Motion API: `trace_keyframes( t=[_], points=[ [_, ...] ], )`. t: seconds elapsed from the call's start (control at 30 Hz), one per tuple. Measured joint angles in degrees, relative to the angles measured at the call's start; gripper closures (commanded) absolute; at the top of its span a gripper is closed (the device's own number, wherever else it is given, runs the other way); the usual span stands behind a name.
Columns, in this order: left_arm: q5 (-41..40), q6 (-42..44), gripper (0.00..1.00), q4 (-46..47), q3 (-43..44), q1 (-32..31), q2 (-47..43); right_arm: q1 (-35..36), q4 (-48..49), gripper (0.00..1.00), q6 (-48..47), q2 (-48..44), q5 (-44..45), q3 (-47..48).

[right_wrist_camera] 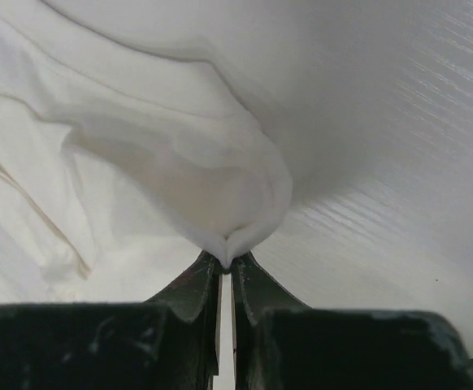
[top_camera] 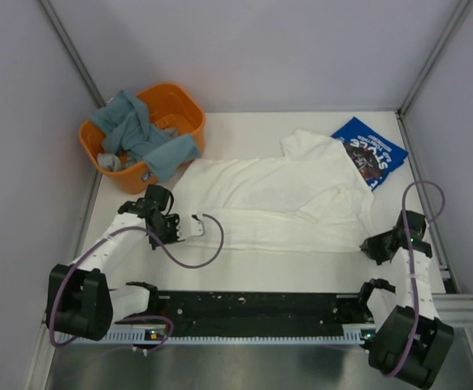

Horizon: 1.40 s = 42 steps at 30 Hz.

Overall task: Fold and stack the t-shirts
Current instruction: Fold the flattened tshirt in 1/3 of the way

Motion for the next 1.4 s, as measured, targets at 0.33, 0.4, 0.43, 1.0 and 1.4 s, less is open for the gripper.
trace_keyframes(
  t=[0.33,0.4,0.43,1.0,1.4],
  points=[
    [-0.72,6.27,1.00,-12.17,0.00,0.00,-3.15,-2.67,-4.74,1.00,3.21,-6.34,-5.03,2.56],
    [-1.64,7.10,1.00,-13.40,0.00,0.00,-3.45,-2.95,-6.62,1.00,3.30,-6.54,-6.16,2.60],
    [-2.40,7.63,1.00,-13.86,-0.02,0.00,-3.52,-2.95,-7.65,1.00,3.28,-6.49,-6.54,2.64],
    [-6.84,11.08,0.60,-20.22,-0.70,-0.04,-2.95,-0.66,-24.22,0.67,0.52,-10.21,-5.22,8.22],
    [2.05,7.58,0.45,-20.96,18.69,-1.11,2.10,0.22,-20.33,0.72,-4.39,-14.78,7.02,27.10]
  ],
)
